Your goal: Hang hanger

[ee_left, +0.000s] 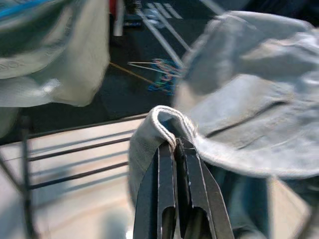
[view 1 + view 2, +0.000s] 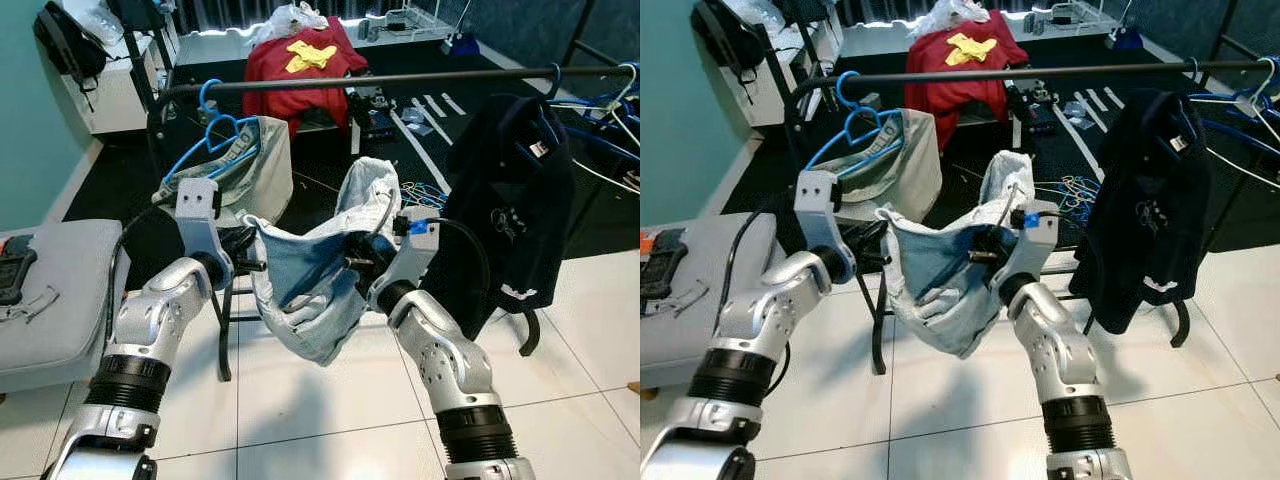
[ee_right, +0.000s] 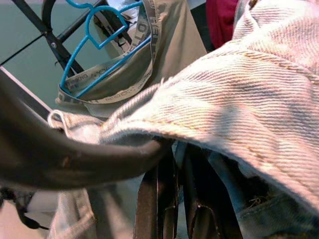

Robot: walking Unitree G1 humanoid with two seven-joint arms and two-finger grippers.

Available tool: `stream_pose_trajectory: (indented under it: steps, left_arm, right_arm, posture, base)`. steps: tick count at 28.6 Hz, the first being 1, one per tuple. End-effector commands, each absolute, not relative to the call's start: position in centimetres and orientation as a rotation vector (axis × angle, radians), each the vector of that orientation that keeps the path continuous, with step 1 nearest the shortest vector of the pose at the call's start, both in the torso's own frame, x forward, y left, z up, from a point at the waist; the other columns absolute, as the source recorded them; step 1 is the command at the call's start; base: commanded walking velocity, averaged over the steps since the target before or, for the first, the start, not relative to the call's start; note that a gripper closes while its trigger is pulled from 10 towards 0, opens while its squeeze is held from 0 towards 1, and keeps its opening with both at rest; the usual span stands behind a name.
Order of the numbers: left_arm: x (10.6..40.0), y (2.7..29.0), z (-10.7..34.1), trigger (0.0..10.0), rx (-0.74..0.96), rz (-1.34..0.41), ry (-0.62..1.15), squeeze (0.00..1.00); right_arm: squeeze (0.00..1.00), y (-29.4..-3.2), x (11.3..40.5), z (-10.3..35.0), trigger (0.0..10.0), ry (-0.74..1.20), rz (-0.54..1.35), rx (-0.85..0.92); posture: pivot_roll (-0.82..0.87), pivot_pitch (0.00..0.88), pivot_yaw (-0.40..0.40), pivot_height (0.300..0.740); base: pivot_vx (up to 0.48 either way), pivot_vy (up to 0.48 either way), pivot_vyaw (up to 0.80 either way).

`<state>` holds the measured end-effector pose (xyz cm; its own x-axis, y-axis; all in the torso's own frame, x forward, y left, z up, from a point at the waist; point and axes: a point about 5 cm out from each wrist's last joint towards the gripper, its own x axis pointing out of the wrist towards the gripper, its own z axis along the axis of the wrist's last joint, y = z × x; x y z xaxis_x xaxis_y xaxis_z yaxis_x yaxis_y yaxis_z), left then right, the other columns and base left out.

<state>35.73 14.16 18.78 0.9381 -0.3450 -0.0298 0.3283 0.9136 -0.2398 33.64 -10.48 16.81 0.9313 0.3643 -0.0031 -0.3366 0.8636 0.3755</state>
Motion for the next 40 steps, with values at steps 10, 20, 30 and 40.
stream_pose_trajectory:
  steps: [10,20,30,40]
  left_arm:
    - [32.3,9.5,19.8,0.0,-0.456,-0.724,0.118,0.0]
    - [34.1,10.2,20.2,10.0,-0.433,-0.554,0.069,1.0]
    - [33.7,10.3,19.0,10.0,-0.263,-0.544,0.148,0.0]
    - [33.9,13.2,17.1,10.0,-0.105,-0.402,0.179,0.0]
  right_arm:
    - [0.0,-10.1,33.4,16.5,10.0,0.126,0.389,0.398]
    - [0.0,-9.9,33.3,16.5,10.0,0.134,0.401,0.394]
    - [0.0,-10.4,32.9,15.6,10.0,0.161,0.354,0.41]
    - [0.0,-12.8,32.6,13.3,10.0,0.216,0.221,0.405]
  posture:
    - [-0.04,0.077,0.046,0.74]
    - [-0.05,0.071,0.05,0.74]
    - [-0.04,0.087,0.055,0.74]
    - [-0.04,0.098,0.06,0.74]
  base:
    - [0.0,0.0,0.0]
    - [0.0,0.0,0.0]
    - [0.0,0.0,0.0]
    - [0.0,0.0,0.0]
